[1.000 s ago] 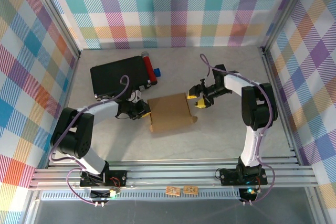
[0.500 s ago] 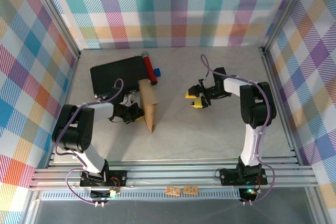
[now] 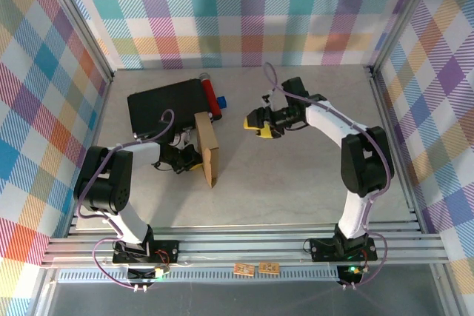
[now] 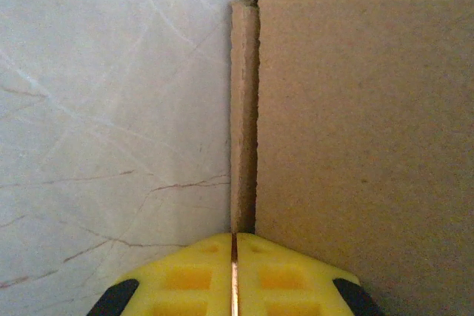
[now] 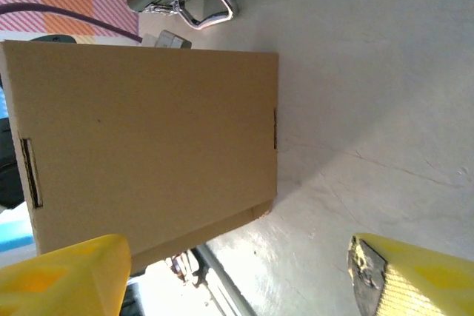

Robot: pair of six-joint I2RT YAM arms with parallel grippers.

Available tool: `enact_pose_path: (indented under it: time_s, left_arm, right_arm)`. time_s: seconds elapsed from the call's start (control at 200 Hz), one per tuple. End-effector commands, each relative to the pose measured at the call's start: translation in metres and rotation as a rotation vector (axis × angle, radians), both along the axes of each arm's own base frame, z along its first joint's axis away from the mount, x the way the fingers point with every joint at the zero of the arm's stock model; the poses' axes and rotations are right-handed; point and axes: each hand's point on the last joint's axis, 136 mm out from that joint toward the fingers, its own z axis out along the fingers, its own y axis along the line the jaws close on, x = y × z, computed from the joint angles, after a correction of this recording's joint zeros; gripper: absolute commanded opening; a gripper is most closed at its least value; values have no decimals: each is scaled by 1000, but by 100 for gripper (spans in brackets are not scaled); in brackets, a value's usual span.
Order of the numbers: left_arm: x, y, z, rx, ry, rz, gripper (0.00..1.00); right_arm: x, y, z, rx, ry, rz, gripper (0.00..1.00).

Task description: Fold the paper box

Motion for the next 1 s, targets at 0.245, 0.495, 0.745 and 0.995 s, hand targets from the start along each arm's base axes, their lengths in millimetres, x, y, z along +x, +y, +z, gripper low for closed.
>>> enact_pose_path:
  time_s: [0.245, 0.495, 0.745, 0.995]
  left_arm:
    - [5, 2, 4, 12, 1, -4, 8]
    - [7, 1, 3, 5, 3, -6, 8]
    - [12, 0, 5, 0, -2, -3, 8]
    - [13, -1, 7, -2, -6, -3, 8]
  right_arm:
    - [-14, 56, 64, -400, -232, 19, 88]
    - [-29, 74, 30, -534, -146, 63, 87]
    - [-37, 90, 35, -534, -187, 101, 87]
    - [-37, 107, 61, -462, -259, 90, 88]
